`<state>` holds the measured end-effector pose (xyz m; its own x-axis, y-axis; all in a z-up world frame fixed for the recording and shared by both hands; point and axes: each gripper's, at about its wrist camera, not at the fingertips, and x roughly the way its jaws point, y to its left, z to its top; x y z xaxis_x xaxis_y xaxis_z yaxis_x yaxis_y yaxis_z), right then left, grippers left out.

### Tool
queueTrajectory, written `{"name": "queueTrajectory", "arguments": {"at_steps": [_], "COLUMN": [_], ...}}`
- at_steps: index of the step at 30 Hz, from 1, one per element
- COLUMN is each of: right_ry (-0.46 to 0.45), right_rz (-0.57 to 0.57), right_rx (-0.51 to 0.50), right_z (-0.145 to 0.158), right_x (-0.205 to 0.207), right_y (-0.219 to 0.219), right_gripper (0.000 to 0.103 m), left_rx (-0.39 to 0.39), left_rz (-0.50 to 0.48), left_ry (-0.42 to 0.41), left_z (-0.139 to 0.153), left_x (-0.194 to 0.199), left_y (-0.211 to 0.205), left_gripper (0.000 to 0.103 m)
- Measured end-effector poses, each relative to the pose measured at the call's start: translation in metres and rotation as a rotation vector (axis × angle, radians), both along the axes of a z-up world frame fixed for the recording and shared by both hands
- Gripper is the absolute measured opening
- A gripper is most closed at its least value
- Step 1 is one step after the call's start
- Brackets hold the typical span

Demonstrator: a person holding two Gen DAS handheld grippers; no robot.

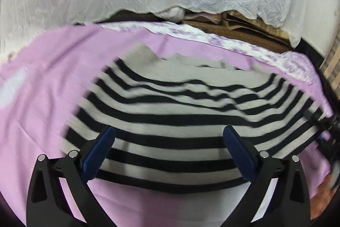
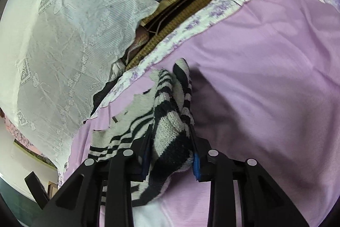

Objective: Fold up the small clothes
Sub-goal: 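Fold the held side over the middle with the right tool and release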

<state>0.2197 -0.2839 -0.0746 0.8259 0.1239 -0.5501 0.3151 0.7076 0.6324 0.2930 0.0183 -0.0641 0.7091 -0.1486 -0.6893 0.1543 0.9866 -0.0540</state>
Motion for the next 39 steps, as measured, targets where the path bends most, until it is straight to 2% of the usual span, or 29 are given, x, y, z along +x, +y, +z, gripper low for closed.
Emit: {"name": "queueTrajectory", "arguments": {"at_steps": [3,6,9,13,15,17,18,19,20,22,25,27,32,34,36,39], "right_ry": [-0.013,-0.024,-0.042,-0.059,-0.066,-0.072,-0.075,-0.080,-0.085,-0.092,-0.102,-0.122,-0.145,-0.144,-0.142,-0.149], "right_rz": [-0.007,-0.008,-0.007,0.013,0.030,0.047,0.055,0.060,0.065,0.076,0.098,0.124,0.172,0.187,0.201,0.221], "right_rx": [-0.008,-0.034,-0.040,-0.075,-0.103,-0.138,-0.161,-0.183,-0.197,-0.209,-0.224,-0.224,-0.294,-0.295,-0.305,-0.332], "right_z": [0.007,0.015,0.021,0.029,0.033,0.037,0.039,0.041,0.042,0.043,0.044,0.046,0.054,0.057,0.060,0.065], "right_x": [0.003,0.004,0.002,0.005,0.005,0.005,0.004,0.002,0.001,-0.001,-0.001,-0.002,0.002,0.004,0.006,0.007], "right_y": [0.009,0.018,0.028,0.045,0.056,0.066,0.071,0.075,0.077,0.080,0.083,0.086,0.108,0.115,0.123,0.138], "right_gripper": [0.030,0.030,0.029,0.029,0.029,0.029,0.029,0.029,0.029,0.029,0.029,0.029,0.029,0.029,0.029,0.030], "left_rx": [0.031,-0.041,0.004,0.027,-0.047,-0.217,-0.275,-0.318,-0.328,-0.330,-0.271,-0.222,-0.211,-0.203,-0.185,-0.143], "left_rz": [0.018,0.057,0.019,0.015,0.011,-0.024,-0.038,-0.062,-0.088,-0.150,-0.173,-0.169,-0.154,-0.149,-0.146,-0.129], "left_ry": [0.015,0.085,0.049,0.063,0.072,0.101,0.113,0.132,0.160,0.234,0.267,0.250,0.190,0.170,0.146,0.101], "left_z": [-0.014,-0.033,-0.030,-0.034,-0.025,-0.009,-0.003,0.003,0.005,0.003,-0.007,-0.013,-0.008,-0.003,0.003,0.015], "left_x": [0.007,0.018,0.013,0.015,0.016,0.024,0.027,0.032,0.040,0.057,0.069,0.069,0.059,0.054,0.049,0.041], "left_y": [0.023,0.038,0.026,0.020,0.025,0.030,0.029,0.021,0.010,-0.019,-0.053,-0.064,-0.055,-0.051,-0.047,-0.038], "left_gripper": [0.099,0.098,0.099,0.099,0.098,0.098,0.098,0.098,0.098,0.098,0.098,0.099,0.096,0.090,0.077,0.070]}}
